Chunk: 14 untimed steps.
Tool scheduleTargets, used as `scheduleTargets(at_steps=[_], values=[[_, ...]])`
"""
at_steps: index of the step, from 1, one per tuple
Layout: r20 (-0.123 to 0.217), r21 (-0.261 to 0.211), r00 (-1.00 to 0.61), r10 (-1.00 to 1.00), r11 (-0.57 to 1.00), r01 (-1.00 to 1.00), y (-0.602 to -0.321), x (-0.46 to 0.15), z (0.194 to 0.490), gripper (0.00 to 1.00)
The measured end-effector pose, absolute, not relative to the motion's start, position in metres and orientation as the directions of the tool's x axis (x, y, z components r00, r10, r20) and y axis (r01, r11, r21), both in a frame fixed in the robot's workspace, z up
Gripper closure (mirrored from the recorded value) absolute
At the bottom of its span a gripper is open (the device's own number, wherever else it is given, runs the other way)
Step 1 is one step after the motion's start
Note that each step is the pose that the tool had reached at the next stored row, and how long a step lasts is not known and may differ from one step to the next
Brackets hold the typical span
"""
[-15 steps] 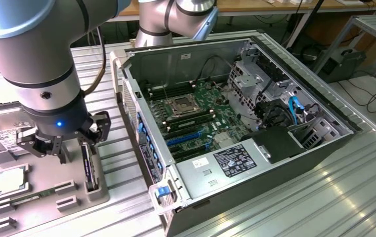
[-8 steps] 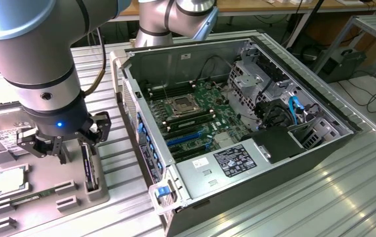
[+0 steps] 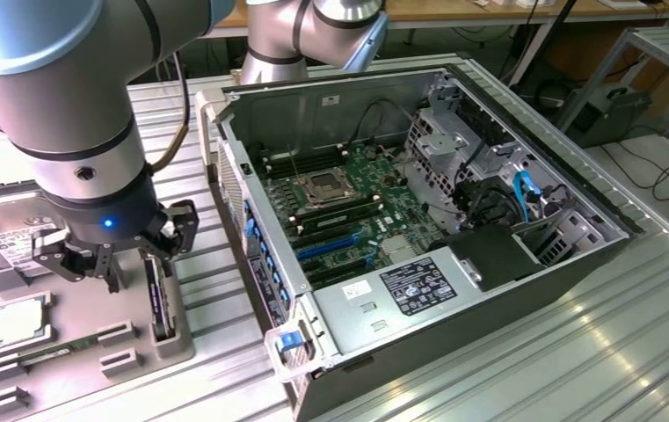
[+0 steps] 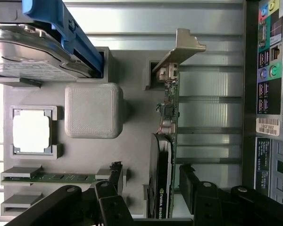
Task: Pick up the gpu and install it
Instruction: 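Pick up the gpu and move the gpu toward the slot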
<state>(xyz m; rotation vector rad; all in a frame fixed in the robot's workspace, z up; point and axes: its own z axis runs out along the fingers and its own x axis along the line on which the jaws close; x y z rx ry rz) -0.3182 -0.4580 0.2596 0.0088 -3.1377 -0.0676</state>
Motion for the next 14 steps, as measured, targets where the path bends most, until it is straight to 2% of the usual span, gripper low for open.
scheduleTargets(at_steps=[14], values=[[0.003,0.043,-1.0,-0.003,0.999,-0.003,-0.458,-0.312,0.248,0.4]])
